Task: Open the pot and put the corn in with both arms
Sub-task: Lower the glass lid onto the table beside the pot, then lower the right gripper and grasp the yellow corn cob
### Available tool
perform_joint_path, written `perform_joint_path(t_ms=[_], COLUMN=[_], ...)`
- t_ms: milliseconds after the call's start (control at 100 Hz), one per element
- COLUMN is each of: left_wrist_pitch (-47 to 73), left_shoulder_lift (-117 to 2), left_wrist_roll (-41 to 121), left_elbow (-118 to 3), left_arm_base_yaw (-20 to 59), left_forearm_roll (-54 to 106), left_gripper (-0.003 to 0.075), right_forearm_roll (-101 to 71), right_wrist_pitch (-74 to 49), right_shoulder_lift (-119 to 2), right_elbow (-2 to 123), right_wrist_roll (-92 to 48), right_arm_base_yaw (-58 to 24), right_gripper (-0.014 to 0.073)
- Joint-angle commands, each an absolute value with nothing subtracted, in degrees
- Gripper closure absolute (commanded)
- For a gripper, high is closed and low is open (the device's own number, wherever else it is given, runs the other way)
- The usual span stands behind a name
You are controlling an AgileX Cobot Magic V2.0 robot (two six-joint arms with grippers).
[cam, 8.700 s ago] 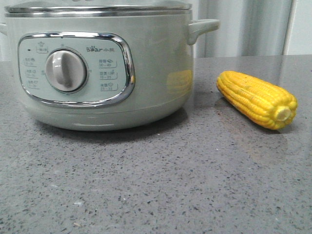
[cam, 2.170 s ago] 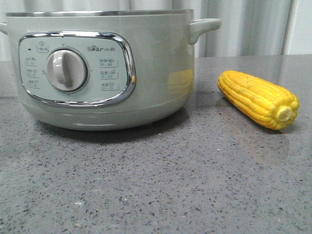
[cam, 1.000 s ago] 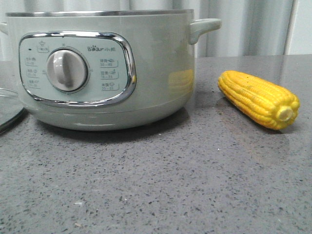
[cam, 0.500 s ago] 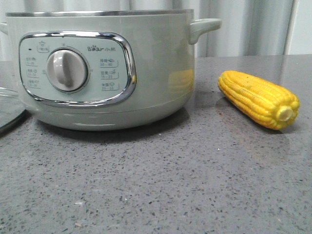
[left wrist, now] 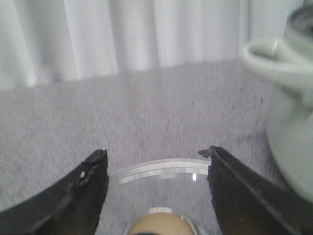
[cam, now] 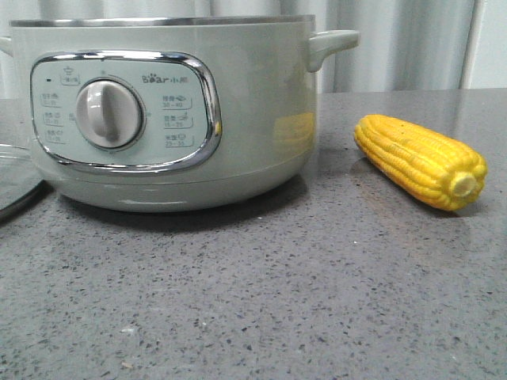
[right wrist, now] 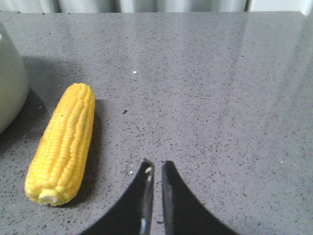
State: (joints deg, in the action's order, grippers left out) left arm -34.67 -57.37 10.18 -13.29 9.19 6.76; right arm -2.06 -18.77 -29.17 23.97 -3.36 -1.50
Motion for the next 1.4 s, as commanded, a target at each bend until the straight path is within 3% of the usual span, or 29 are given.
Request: perform_joint_path(t_ms=[0, 160, 260, 510, 880, 1390], left_wrist_pitch=[-39.6, -32.7, -28.6, -23.9, -22.1, -22.3], left_shoulder_lift=[-52.7, -43.6, -38.5, -30.5, -28.3, -28.3], left_wrist_roll=[10.2, 10.2, 10.2, 10.2, 10.2, 10.2], left_elbow=[-15.0, -16.7, -18.8, -23.7, -25.3, -25.3], left_arm_base_yaw=[9.3, 9.3, 9.3, 9.3, 9.3, 9.3], left_forearm_roll=[6.6, 6.6, 6.3, 5.9, 5.9, 5.9], left_gripper=[0.0314, 0.0314, 0.0314, 0.0314, 0.0315, 0.0315], right_forearm_roll=[-2.4, -2.7, -4.5, -9.2, -14.2, -15.4], right_wrist_pitch=[-16.4, -25.0, -29.0, -39.0, -50.5, -52.1], right_shoulder_lift=[-30.9, -36.9, -41.6, -55.6, -75.0, -85.4], right_elbow=[27.4, 32.9, 37.0, 49.9, 63.9, 66.5], right_wrist_roll=[-3.6, -3.6, -3.6, -3.6, -3.6, -3.6], right_arm_base_yaw=[-2.2, -4.5, -5.5, -7.3, -9.8, -11.7], right_gripper=[0.0556, 0.0312, 0.0251, 0.0251, 0.0251, 0.0253])
